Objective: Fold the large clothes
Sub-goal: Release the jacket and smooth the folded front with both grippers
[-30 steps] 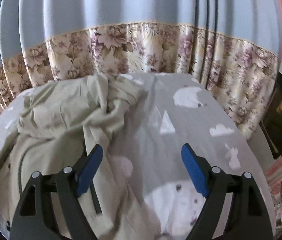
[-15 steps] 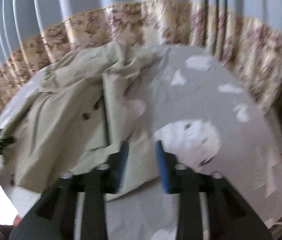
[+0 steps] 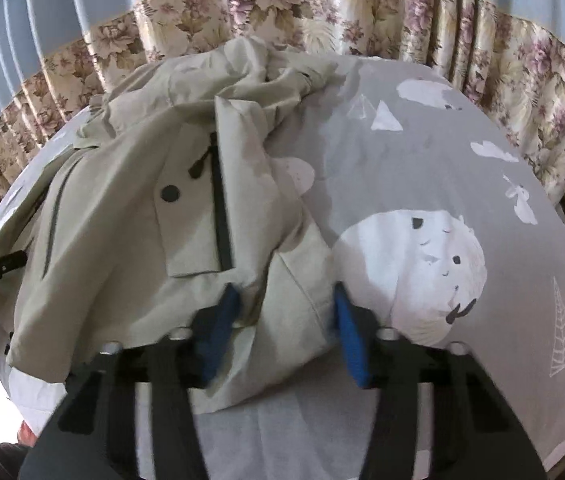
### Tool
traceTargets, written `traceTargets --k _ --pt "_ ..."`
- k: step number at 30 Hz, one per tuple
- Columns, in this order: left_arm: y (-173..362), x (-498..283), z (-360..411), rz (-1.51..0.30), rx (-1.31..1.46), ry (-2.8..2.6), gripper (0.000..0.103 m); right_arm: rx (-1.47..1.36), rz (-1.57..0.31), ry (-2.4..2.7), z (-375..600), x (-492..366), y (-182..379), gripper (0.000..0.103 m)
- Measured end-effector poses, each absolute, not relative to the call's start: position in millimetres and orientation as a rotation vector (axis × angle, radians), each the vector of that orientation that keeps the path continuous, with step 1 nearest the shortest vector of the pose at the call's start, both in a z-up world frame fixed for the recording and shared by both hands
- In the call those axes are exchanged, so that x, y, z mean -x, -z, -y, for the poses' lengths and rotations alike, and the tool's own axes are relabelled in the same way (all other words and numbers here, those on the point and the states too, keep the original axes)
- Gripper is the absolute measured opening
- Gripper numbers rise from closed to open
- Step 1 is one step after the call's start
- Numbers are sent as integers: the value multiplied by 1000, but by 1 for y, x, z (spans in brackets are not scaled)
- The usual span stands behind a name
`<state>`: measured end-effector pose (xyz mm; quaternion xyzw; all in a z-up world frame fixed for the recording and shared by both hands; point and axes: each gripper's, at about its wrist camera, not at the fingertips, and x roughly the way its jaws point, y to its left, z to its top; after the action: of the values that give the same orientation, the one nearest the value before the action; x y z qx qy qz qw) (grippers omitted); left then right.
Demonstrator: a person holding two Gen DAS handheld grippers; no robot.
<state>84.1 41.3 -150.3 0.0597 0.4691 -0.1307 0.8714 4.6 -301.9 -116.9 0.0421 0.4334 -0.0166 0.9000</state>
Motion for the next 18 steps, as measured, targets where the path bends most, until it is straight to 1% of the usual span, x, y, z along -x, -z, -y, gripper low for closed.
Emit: traceTargets --k 2,4,5,8,10,12,13,15,18 --pt "149 -83 -43 -972 -116 281 96 -69 -903 35 301 -6 118 44" --pt "148 -83 -45 -971 -115 281 95 -78 -893 30 302 -7 119 51" --pt "148 -83 -45 -974 -115 280 95 -88 -889 29 302 -7 120 53" --pt "148 -82 -42 -978 -141 257 96 -134 -874 9 304 -10 124 64" --pt "148 -82 -41 -983 -150 235 96 -95 -903 2 297 -14 125 73" --pt "148 -83 -41 -994 -143 220 96 -44 -937 15 289 -20 126 78" --pt "148 -83 -41 -1002 -136 213 96 -35 -946 23 287 -22 126 80" --pt "148 -84 -41 -1012 -130 206 96 -53 -950 27 289 -25 125 80" --pt "148 -84 -40 -1016 -137 198 96 -69 -928 28 293 -25 125 78"
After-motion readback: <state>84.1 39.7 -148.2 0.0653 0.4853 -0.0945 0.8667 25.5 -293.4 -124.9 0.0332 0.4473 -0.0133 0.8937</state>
